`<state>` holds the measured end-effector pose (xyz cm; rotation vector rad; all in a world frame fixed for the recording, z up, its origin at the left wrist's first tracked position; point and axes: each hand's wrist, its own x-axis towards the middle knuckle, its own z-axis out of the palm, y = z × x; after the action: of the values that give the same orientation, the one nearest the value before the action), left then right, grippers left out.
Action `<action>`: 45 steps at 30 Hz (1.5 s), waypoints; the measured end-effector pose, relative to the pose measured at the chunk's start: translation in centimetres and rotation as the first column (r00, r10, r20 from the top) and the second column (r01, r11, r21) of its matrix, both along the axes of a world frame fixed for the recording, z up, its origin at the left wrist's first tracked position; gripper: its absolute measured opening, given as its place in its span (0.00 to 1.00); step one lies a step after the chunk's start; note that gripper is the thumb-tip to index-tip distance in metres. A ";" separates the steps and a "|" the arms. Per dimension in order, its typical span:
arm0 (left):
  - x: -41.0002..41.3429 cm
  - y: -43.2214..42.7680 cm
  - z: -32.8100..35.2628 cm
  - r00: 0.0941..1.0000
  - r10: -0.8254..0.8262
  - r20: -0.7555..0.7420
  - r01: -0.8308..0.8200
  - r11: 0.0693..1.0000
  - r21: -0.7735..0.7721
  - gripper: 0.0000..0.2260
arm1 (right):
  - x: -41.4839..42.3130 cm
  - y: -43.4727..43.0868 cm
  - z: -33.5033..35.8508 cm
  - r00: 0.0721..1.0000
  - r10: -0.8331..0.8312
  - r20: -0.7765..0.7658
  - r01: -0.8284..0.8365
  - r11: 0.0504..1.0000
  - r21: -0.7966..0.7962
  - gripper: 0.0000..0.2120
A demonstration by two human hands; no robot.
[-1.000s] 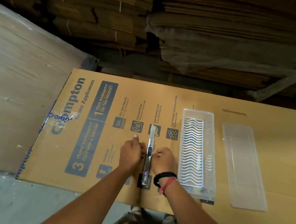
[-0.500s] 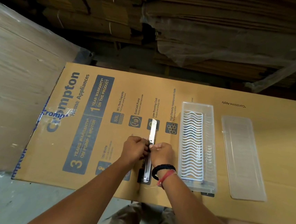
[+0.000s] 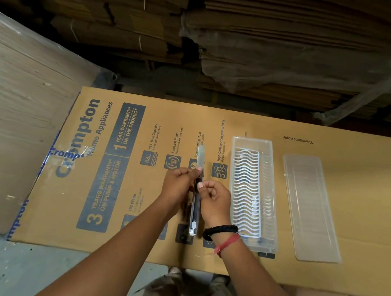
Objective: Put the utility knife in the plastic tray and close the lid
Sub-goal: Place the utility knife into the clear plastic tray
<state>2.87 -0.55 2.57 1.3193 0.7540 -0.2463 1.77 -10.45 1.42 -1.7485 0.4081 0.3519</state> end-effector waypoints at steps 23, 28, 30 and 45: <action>3.0 -6.8 4.8 0.972 -0.055 0.228 0.040 0.997 0.067 0.10 | -1.3 -7.9 5.1 0.994 -0.094 0.058 0.082 0.980 0.184 0.07; 3.4 -7.9 5.3 0.974 -0.068 0.215 0.049 0.994 0.094 0.10 | -2.5 -9.1 5.1 0.997 -0.070 0.043 0.062 0.984 0.166 0.12; 3.4 -8.4 5.4 0.976 -0.072 0.207 0.052 0.993 0.102 0.10 | -2.9 -9.5 5.2 0.996 -0.075 0.041 0.067 0.985 0.161 0.13; 2.7 -10.3 4.7 0.939 -0.334 0.082 0.294 0.904 0.310 0.06 | -3.0 -12.5 5.5 0.995 -0.099 0.024 0.093 0.983 0.159 0.13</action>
<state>5.58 -10.85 7.24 1.7259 0.4703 -0.3083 -1.21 -22.95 6.97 -1.5720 0.4286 0.2794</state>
